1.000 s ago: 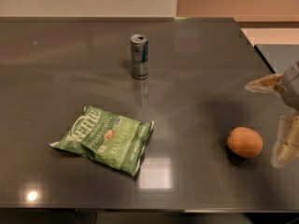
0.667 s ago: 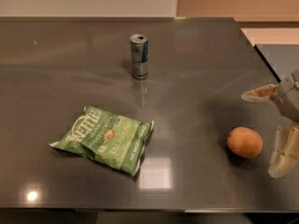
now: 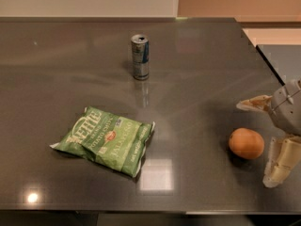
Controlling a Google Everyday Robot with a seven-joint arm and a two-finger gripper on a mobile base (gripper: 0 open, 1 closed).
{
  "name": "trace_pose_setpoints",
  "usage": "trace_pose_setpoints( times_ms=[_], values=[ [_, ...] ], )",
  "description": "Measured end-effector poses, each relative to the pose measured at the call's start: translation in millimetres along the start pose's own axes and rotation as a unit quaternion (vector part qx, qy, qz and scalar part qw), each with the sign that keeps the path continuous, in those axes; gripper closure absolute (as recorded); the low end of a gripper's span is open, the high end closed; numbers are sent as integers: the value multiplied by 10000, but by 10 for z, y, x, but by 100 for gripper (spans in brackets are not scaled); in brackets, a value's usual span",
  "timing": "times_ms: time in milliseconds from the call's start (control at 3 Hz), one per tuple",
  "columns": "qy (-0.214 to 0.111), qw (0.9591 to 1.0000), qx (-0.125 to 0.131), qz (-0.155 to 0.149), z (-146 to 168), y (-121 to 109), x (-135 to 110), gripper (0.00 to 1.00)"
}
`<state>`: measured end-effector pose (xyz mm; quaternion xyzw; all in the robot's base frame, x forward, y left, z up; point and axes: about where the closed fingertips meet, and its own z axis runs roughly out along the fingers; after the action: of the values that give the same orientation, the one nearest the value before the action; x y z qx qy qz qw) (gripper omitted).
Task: Move orange near redbull can
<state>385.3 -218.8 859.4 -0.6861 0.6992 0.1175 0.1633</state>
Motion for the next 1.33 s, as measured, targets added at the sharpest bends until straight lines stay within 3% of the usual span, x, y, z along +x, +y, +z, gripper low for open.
trace_pose_setpoints(
  times_ms=[333,667,1000,1333],
  values=[
    [-11,10000,31,-5,65,-11,29,12],
    [-20,10000,64,-3,118,-23,62,51],
    [108,9998,190,36,96,-242,86,100],
    [109,9997,199,48,98,-271,72,100]
  ],
)
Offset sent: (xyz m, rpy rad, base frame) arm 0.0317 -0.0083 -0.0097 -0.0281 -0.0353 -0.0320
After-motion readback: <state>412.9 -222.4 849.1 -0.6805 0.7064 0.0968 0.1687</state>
